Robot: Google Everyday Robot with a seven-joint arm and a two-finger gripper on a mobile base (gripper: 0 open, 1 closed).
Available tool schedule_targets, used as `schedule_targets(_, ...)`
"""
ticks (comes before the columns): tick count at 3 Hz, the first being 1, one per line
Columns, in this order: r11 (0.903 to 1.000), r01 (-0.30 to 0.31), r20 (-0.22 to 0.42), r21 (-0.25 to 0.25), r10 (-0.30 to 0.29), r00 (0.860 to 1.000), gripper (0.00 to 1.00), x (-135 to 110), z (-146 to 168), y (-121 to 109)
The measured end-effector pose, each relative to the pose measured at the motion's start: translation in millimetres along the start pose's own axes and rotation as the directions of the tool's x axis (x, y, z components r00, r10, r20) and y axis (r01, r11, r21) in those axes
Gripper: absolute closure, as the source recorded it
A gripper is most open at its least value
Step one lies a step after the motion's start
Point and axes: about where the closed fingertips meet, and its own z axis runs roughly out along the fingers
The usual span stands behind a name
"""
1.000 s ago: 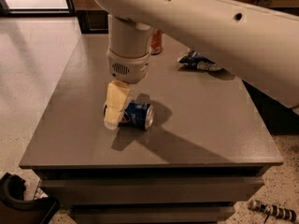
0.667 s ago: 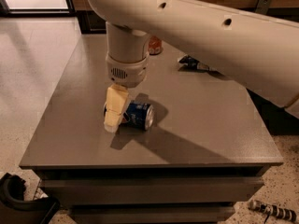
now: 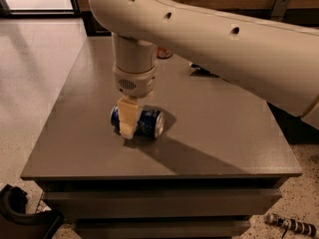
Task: Place pepsi can upright
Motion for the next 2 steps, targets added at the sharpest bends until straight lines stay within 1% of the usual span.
schedule_targets(2,0.9999,0.010,0.001,0.007,-0.010,1.000,0.71,-1.9,2.6,3.2)
